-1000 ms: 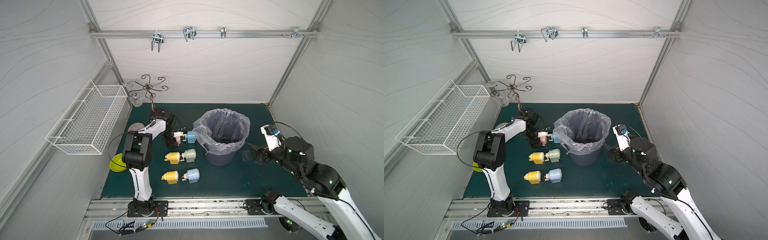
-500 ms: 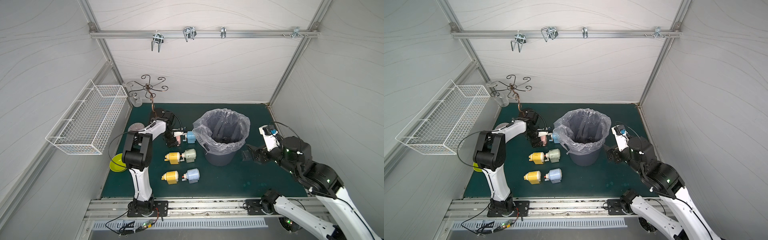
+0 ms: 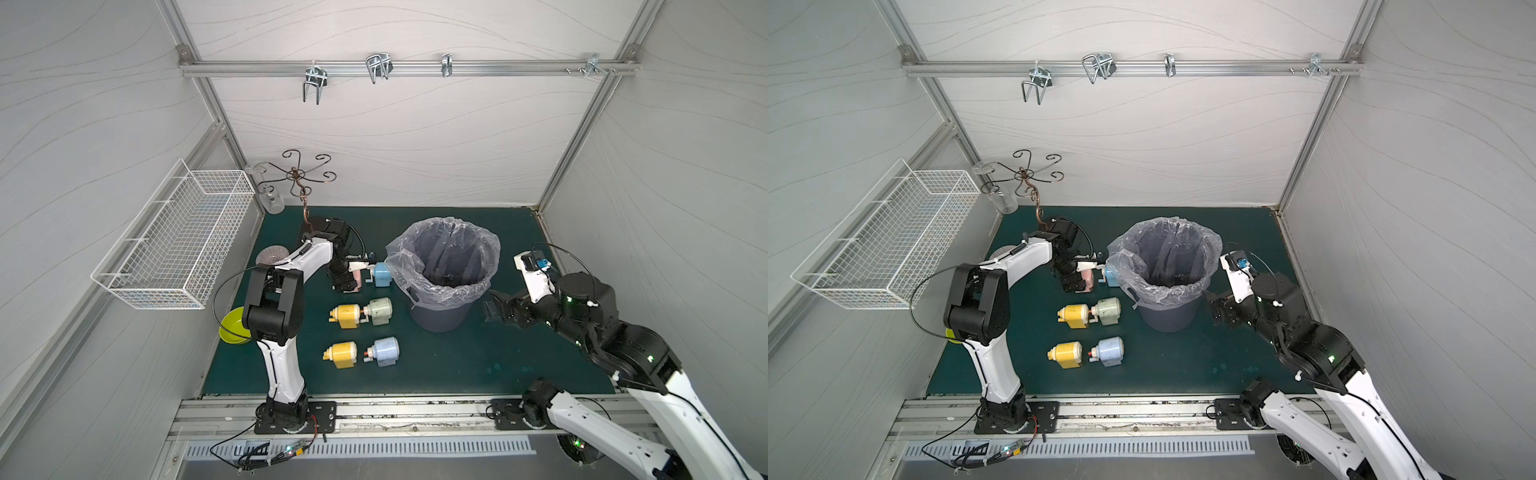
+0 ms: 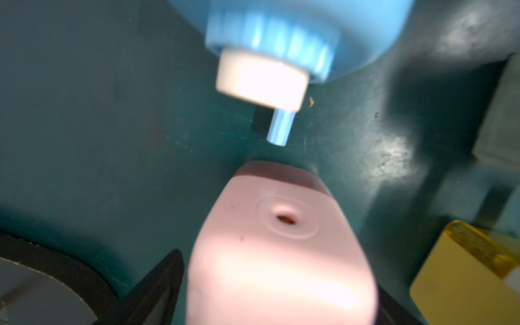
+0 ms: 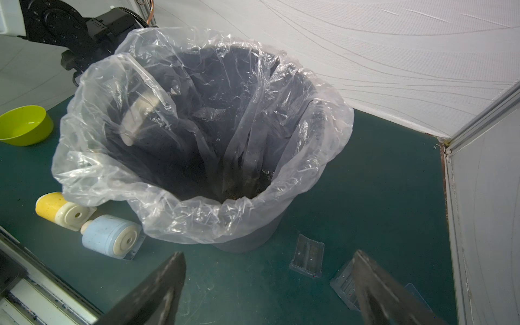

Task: Take out the pencil sharpener tray and clean the shavings
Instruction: Pick up the pencil sharpener from the center of the board.

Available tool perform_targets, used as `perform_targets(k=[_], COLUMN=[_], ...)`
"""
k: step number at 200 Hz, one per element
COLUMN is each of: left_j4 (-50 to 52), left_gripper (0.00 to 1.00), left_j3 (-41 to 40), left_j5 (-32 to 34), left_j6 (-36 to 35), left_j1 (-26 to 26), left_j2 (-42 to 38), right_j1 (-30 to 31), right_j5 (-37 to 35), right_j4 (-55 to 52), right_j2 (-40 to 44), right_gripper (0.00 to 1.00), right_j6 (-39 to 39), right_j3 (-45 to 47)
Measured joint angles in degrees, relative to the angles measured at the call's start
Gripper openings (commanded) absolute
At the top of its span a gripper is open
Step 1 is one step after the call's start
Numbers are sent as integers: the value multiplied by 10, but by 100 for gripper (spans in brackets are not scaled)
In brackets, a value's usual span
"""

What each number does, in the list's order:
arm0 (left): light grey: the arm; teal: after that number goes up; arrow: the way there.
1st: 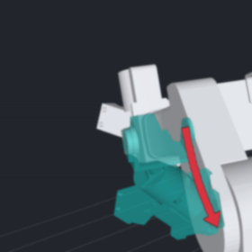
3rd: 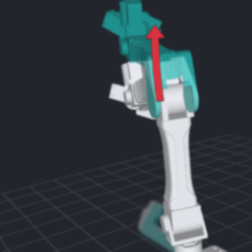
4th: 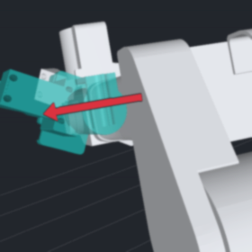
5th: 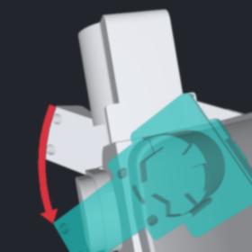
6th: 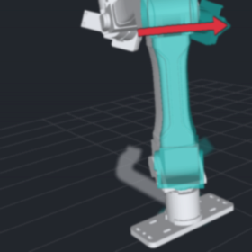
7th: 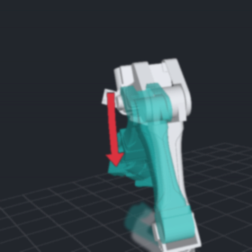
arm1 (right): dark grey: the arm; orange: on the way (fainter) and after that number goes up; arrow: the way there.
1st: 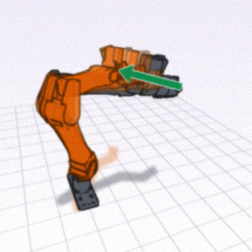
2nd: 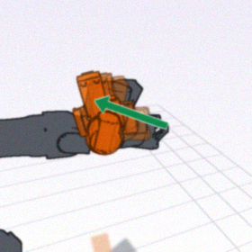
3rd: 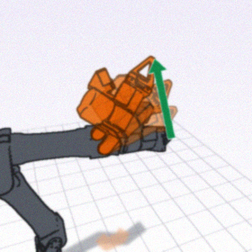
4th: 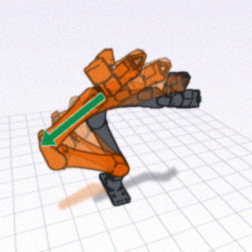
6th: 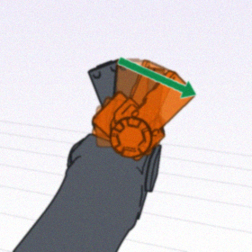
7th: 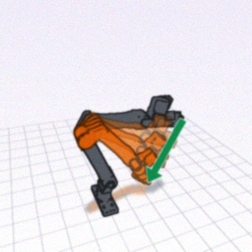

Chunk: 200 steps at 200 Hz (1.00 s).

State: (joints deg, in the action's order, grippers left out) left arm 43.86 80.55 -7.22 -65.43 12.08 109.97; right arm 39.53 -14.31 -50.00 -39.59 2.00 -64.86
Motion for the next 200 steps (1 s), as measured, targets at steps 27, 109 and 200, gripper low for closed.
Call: perform_targets(k=[27,109,200], left_j4=[9,-10,-11], left_gripper=[77,30,0], left_j3=[1,-35,-71], left_j5=[-4,5,11], left_j6=[-4,7,41], left_j1=[4,11,12], left_j2=[0,-29,-203], right_j1=[0,0,0], right_j5=[1,1,1], right_j4=[0,0,7], right_j2=[0,3,0], right_gripper=[93,93,90], right_j6=[2,6,16], right_j3=[6,12,21])
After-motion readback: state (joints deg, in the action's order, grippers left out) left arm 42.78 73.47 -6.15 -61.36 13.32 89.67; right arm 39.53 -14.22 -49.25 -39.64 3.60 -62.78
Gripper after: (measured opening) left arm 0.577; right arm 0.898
